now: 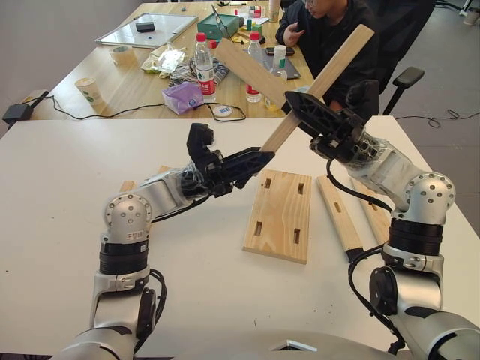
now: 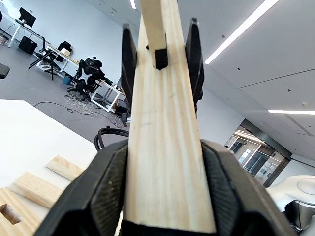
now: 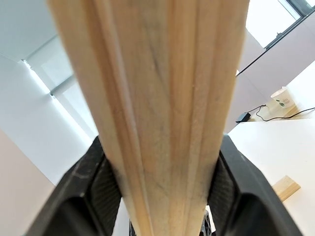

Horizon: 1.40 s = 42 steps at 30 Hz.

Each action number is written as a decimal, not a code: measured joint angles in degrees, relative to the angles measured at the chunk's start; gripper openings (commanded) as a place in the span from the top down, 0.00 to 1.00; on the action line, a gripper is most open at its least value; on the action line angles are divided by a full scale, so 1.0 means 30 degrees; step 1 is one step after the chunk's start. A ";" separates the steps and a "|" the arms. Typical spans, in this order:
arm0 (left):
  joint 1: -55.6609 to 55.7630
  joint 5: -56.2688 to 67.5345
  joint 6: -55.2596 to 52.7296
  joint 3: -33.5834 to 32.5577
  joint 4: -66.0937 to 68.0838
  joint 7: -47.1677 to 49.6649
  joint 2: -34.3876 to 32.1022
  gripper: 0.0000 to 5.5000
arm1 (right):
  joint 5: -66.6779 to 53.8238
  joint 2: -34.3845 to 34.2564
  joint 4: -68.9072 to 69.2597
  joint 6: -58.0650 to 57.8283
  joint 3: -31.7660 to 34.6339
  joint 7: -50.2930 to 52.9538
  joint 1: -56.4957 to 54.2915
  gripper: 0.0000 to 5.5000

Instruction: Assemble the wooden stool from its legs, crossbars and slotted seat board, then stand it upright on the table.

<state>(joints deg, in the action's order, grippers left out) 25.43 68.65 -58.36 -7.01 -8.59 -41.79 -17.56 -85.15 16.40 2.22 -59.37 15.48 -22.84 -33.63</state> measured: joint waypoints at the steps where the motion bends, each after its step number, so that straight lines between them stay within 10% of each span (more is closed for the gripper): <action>1: 0.0025 -0.0036 0.0002 -0.0008 0.0361 -0.0106 -0.0129 0.43 | 0.0126 0.0057 0.0005 0.0073 0.0003 -0.0048 0.0002 0.62; 10: -0.0718 -0.5593 0.1536 0.2297 0.6224 -0.6622 -0.5181 0.29 | 0.8348 0.3923 0.1624 0.3951 -0.1376 -0.4791 0.2353 0.62; 42: -0.1171 -0.7895 0.1862 0.2204 0.8045 -0.8807 -0.5116 0.29 | 1.7779 0.6067 0.4383 1.5984 -0.4856 -1.2685 1.1075 0.63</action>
<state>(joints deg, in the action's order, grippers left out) 21.91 44.96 -52.77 -0.40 15.55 -68.21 -32.91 -31.81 34.60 15.37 -11.42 0.91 -60.89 -0.41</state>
